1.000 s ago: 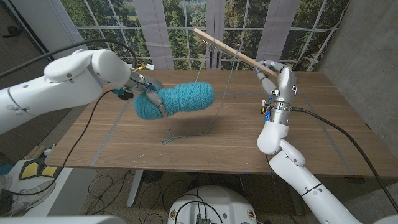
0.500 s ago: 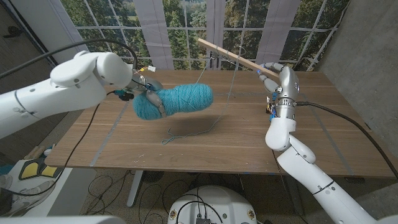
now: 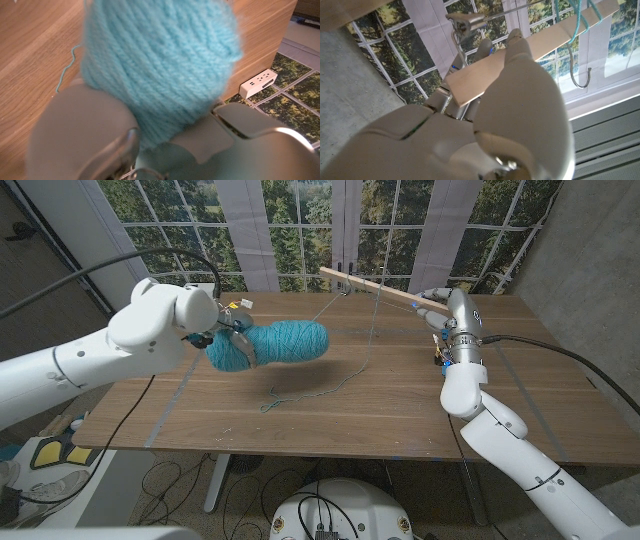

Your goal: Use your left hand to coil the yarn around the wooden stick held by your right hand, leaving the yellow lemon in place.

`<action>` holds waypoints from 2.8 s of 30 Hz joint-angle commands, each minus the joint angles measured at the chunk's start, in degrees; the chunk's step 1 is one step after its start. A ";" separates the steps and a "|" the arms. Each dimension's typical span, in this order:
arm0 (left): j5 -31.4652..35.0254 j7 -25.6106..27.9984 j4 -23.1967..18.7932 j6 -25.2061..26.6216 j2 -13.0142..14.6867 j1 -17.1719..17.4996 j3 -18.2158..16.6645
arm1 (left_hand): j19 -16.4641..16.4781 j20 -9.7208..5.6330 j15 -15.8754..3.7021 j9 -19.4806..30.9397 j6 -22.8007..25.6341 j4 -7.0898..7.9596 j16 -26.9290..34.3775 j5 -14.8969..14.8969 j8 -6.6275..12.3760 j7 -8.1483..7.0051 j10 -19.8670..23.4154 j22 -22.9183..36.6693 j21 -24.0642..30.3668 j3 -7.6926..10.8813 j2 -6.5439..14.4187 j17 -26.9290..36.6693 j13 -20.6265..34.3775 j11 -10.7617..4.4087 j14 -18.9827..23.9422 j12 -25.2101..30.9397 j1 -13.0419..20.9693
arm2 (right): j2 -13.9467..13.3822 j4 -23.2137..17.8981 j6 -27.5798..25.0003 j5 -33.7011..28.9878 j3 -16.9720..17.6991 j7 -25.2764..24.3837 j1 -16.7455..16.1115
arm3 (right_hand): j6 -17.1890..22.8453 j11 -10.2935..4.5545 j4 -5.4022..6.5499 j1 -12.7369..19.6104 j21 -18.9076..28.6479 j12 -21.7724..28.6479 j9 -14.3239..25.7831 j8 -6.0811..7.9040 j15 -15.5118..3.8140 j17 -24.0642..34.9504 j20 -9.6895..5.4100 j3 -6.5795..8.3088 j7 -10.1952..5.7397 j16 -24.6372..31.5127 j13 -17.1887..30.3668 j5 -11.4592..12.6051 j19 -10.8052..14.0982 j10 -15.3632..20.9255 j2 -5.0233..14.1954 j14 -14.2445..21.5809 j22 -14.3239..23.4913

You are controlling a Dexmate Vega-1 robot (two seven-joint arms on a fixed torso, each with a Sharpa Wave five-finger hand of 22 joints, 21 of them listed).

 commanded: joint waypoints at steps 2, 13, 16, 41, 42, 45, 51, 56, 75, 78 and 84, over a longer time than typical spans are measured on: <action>29.41 -6.78 4.61 -3.05 -5.94 7.14 -0.38 | -0.10 -5.29 -11.96 0.35 -0.15 6.17 -0.28 -0.06 -0.39 -0.17 1.33 0.02 0.06 5.74 16.34 -0.03 0.41 -1.33 12.65 0.05 16.15 | -4.73 -4.24 -14.23 7.05 -0.69 10.08 1.71 | 0.79 3.43 -1.05 6.66 0.68 -0.24 -0.96 -0.67 -1.39 -0.51 -3.25 0.32 1.57 0.48 -0.95 0.55 1.76 4.16 4.43 2.09 -0.09; 37.29 1.31 8.52 -6.70 -11.10 17.60 -6.84 | -0.08 -5.40 -11.94 0.44 -0.61 6.37 -0.70 -0.10 -0.66 -0.30 1.42 -0.10 0.06 5.70 16.38 -0.42 0.03 -1.55 12.83 -0.32 16.09 | -6.79 -5.69 -23.79 12.25 -2.86 13.09 4.47 | 1.15 4.43 -1.62 6.76 0.71 -0.28 -2.08 -1.42 -1.06 -1.05 -2.42 0.80 2.70 0.59 -1.08 0.38 2.47 4.86 3.91 3.24 -0.27; 40.03 4.42 9.78 -7.42 -12.56 20.28 -7.66 | -0.07 -5.44 -11.92 0.38 -0.87 6.41 -0.78 -0.10 -0.83 -0.45 1.24 -0.16 0.02 5.72 16.39 -0.46 0.10 -1.66 12.78 -0.38 16.07 | -7.49 -5.87 -26.15 14.52 -3.30 14.42 5.55 | 1.20 4.71 -1.75 6.81 0.70 -0.28 -2.26 -1.56 -1.05 -1.15 -2.27 0.94 2.76 0.60 -1.10 0.31 2.57 5.01 3.86 3.42 -0.29; 45.40 24.67 18.84 -13.44 -20.64 31.04 -11.83 | 1.05 -7.03 -12.25 -1.23 -2.89 6.06 -4.99 -2.76 -3.21 -0.84 1.16 -0.59 -0.44 4.03 17.43 -11.89 -5.66 -2.99 14.90 -4.37 18.13 | -8.28 -0.35 -34.51 41.16 1.90 17.56 9.55 | -0.18 6.05 -2.63 5.92 0.70 -0.21 -2.97 -2.90 -0.29 -2.17 -0.37 2.74 4.60 1.08 -0.78 -2.49 4.49 6.34 4.36 5.78 -0.45; 46.25 26.04 19.56 -13.34 -20.45 31.17 -11.57 | 1.47 -7.17 -12.16 -1.43 -2.33 5.85 -4.99 -3.18 -3.19 -0.93 1.75 -0.63 -0.36 3.90 17.33 -12.64 -6.31 -3.12 15.49 -4.54 18.31 | -8.42 -0.35 -35.06 41.78 1.91 17.11 9.65 | -0.96 6.00 -2.53 5.46 0.49 -0.36 -2.61 -3.01 0.04 -2.26 -0.01 3.06 4.52 0.84 -0.46 -3.15 4.26 5.74 4.72 5.18 -0.46; 47.85 24.54 19.87 -14.10 -19.79 30.88 -11.07 | 1.72 -7.59 -12.21 -2.58 -1.85 3.05 -4.42 -6.36 -4.18 -1.30 2.62 -0.17 0.32 -0.36 13.91 -16.18 -10.18 -3.10 16.16 -6.54 18.12 | -8.83 -0.20 -35.76 43.26 1.56 15.94 10.14 | -2.37 7.09 -1.12 2.45 -0.06 -0.79 -2.25 -3.39 0.91 -2.35 0.85 3.50 5.06 0.25 0.08 -5.12 3.66 4.37 5.92 3.27 -0.43; 48.27 21.98 19.10 -15.27 -18.88 31.26 -11.57 | -5.66 -5.86 -13.17 -5.98 -5.83 0.33 -22.25 -6.43 -8.24 -2.60 -8.12 -3.91 -5.75 -7.35 9.46 -34.73 -13.28 -3.58 3.04 -9.96 13.26 | -10.71 0.30 -38.64 45.84 -0.79 15.32 12.81 | -8.72 8.72 1.14 -3.59 -1.25 -3.61 -2.88 -5.70 4.16 -4.01 4.11 3.39 5.48 -2.10 0.15 -7.93 2.47 -2.22 5.99 -3.18 -0.29; 49.29 21.32 18.33 -15.84 -18.21 31.74 -11.96 | -18.80 0.83 -12.29 -9.12 -14.99 1.65 -32.23 -3.98 -13.62 -2.02 -20.13 -4.28 -19.54 -10.63 5.07 -42.85 -20.45 -2.66 -20.23 -17.25 7.36 | -11.68 -0.12 -43.51 45.60 -4.69 13.38 16.45 | -18.91 8.66 -0.05 -6.29 -2.74 -6.05 -3.97 -6.79 5.71 -5.55 5.81 3.77 4.46 -3.70 2.97 -8.41 1.41 -13.43 5.47 -12.34 -0.20; 39.52 35.45 14.77 -11.43 -18.40 39.54 -21.16 | -38.69 9.23 1.34 -21.22 -38.24 10.65 -31.12 0.60 -34.71 -3.69 -46.72 -3.84 -41.96 -23.61 3.04 -51.99 -35.99 4.80 -63.72 -33.68 -8.13 | -11.85 -0.79 -49.66 43.86 -11.01 8.57 21.14 | -61.65 14.87 -0.17 -19.93 -12.98 -16.57 -6.23 -6.07 15.97 -27.04 9.10 1.81 4.91 -5.29 -2.38 -5.35 -13.60 -60.78 0.35 -58.00 0.06; 29.54 35.47 12.01 -11.61 -18.71 41.06 -25.30 | -38.85 9.66 1.61 -22.43 -40.71 12.81 -30.61 -0.12 -35.28 -6.38 -48.92 -3.78 -43.24 -24.08 5.82 -52.61 -37.28 5.38 -64.65 -35.12 -11.41 | -11.76 -2.06 -46.08 41.82 -10.47 5.61 18.78 | -60.90 14.06 1.30 -23.63 -14.21 -16.11 -6.29 -5.43 15.12 -28.29 8.20 -0.48 3.63 -4.81 -3.58 -5.19 -15.16 -61.12 -1.40 -59.62 -0.04; 1.90 53.11 11.81 -22.68 -24.14 48.41 -38.71 | -37.35 10.32 1.43 -23.85 -41.95 13.16 -30.23 -0.94 -35.31 -8.95 -49.53 -3.78 -43.80 -23.15 9.03 -53.47 -38.90 4.27 -64.80 -36.61 -11.89 | -11.50 -3.07 -39.46 38.28 -10.41 1.76 15.63 | -58.76 13.64 2.78 -27.80 -15.67 -15.53 -6.36 -4.63 15.21 -30.24 7.33 -4.06 2.78 -4.43 -5.46 -4.52 -16.11 -59.74 -4.72 -61.06 -0.14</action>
